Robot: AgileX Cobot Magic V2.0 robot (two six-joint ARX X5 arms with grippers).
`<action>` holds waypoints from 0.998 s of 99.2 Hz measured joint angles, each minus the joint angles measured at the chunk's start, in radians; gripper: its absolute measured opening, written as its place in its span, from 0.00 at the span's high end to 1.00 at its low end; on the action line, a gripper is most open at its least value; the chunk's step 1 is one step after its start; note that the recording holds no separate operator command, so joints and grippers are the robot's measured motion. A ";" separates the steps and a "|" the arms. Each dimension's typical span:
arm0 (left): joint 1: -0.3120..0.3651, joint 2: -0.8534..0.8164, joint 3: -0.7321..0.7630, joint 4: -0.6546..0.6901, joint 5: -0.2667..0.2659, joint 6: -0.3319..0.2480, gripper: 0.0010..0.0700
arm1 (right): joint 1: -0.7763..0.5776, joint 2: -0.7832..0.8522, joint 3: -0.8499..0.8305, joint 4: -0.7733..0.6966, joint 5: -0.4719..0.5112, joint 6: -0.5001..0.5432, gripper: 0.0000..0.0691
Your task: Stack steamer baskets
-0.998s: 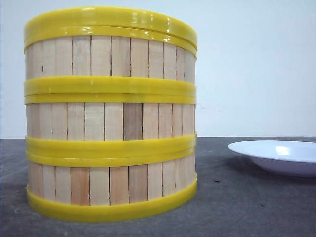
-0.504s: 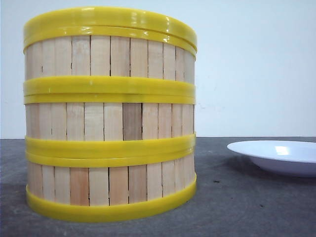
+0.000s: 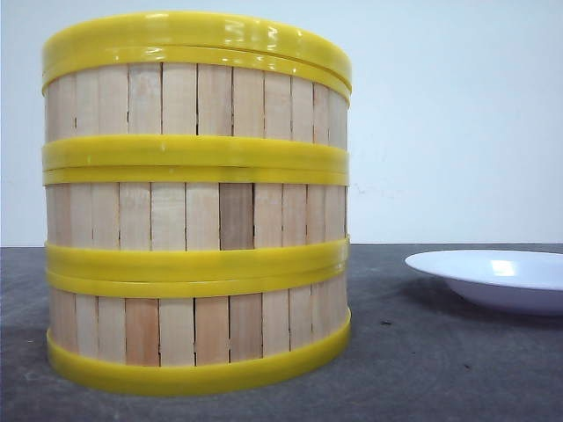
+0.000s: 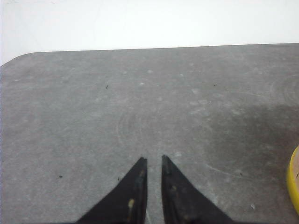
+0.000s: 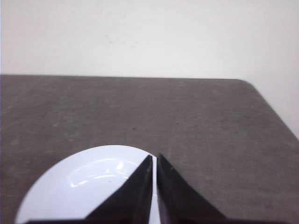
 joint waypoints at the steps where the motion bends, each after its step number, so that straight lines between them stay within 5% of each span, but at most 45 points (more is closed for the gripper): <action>1: 0.000 0.000 0.000 0.000 0.000 0.000 0.97 | -0.003 -0.009 -0.011 0.005 0.000 0.000 0.99; 38: 0.000 0.000 0.000 0.000 0.000 0.000 0.97 | -0.016 -0.245 -0.334 0.025 -0.004 0.017 0.99; 99: 0.000 0.000 0.000 0.000 0.000 0.000 0.97 | -0.016 -0.282 -0.341 0.034 -0.004 0.024 0.99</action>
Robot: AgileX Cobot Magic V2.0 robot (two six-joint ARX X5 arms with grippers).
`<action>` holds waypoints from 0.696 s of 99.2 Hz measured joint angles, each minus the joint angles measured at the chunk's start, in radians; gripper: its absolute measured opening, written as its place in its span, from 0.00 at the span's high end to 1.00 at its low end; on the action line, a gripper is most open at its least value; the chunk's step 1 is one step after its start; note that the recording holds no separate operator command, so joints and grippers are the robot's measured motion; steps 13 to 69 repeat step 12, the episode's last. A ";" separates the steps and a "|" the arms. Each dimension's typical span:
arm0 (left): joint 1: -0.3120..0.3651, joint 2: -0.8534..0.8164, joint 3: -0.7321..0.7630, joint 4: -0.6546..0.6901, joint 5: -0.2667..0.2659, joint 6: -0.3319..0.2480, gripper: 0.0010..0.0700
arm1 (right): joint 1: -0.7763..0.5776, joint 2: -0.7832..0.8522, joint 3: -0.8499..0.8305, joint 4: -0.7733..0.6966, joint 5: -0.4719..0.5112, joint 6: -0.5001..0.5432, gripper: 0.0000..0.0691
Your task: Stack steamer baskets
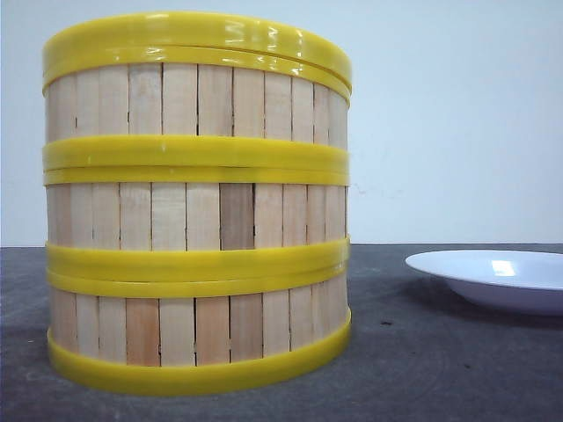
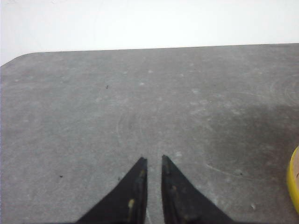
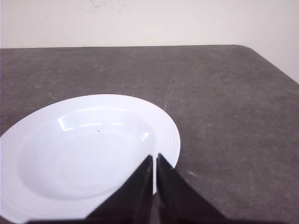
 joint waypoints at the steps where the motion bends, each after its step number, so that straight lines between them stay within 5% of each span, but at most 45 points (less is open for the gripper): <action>1: 0.000 0.000 0.000 0.000 0.000 0.000 0.97 | 0.000 0.000 0.000 0.000 0.000 0.000 0.99; 69: 0.000 0.000 0.000 0.000 0.000 0.000 0.97 | 0.000 0.000 0.000 0.000 0.000 0.000 0.99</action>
